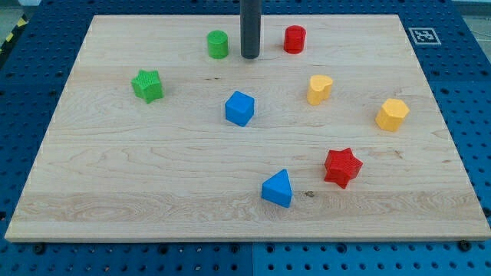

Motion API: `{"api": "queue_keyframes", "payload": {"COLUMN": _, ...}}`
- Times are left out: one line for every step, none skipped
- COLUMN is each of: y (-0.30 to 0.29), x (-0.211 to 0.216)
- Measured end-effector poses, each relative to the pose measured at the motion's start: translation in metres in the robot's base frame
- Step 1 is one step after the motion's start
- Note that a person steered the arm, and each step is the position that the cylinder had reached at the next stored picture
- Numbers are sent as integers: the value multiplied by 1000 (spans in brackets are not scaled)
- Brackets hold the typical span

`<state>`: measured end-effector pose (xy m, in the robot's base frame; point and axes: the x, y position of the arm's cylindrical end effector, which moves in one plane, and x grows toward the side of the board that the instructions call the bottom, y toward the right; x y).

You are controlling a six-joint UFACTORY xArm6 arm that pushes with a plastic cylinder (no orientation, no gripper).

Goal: Take the green circle towards the top left

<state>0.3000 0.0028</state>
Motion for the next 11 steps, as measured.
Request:
{"api": "queue_keyframes", "payload": {"y": -11, "x": -1}}
{"api": "queue_keyframes", "payload": {"y": -39, "x": -1}}
{"api": "queue_keyframes", "payload": {"y": -54, "x": -3}}
{"api": "queue_keyframes", "payload": {"y": -60, "x": -9}}
{"api": "queue_keyframes", "payload": {"y": -31, "x": -16}}
{"api": "queue_keyframes", "payload": {"y": -27, "x": -16}}
{"api": "queue_keyframes", "payload": {"y": -27, "x": -16}}
{"api": "queue_keyframes", "payload": {"y": -27, "x": -29}}
{"api": "queue_keyframes", "payload": {"y": -27, "x": -32}}
{"api": "queue_keyframes", "payload": {"y": -46, "x": -41}}
{"api": "queue_keyframes", "payload": {"y": -76, "x": -44}}
